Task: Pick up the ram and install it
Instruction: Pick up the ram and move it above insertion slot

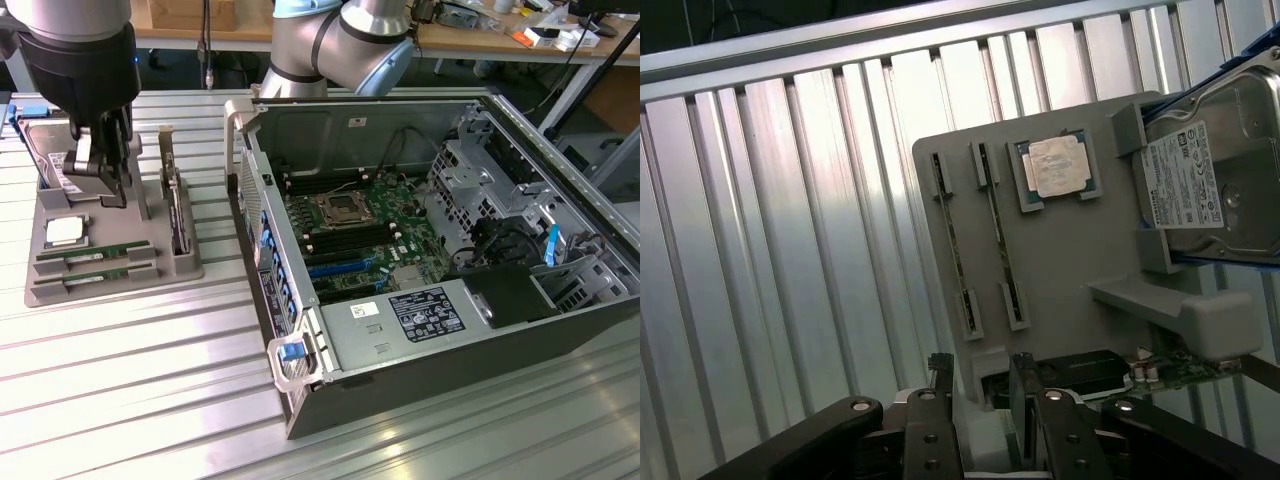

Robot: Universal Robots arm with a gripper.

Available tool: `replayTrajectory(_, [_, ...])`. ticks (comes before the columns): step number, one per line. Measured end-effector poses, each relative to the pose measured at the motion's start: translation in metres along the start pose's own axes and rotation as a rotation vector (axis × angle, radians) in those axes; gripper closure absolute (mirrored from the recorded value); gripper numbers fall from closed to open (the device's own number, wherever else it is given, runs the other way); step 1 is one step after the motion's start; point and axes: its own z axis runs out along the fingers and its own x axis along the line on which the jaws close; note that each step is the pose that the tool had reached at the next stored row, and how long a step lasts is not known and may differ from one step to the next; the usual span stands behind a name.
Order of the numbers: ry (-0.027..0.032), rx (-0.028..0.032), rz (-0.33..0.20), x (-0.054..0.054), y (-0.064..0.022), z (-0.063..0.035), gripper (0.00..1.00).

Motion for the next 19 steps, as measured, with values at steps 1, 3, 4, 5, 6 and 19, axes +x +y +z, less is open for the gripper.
replayTrajectory(1, [0.0000,0.0000,-0.001,0.000,0.0000,0.0005,0.64])
replayTrajectory(3, [0.0002,-0.0002,-0.004,0.000,-0.0001,0.0018,0.64])
replayTrajectory(4, [0.0003,-0.0002,-0.005,0.000,-0.0001,0.0023,0.64])
replayTrajectory(5, [0.0003,-0.0002,-0.006,0.000,-0.0001,0.0026,0.64])
replayTrajectory(6, [0.0003,-0.0002,-0.007,0.000,-0.0002,0.0029,0.64])
replayTrajectory(19, [0.0011,-0.0006,-0.026,0.001,-0.0006,0.0115,0.64])
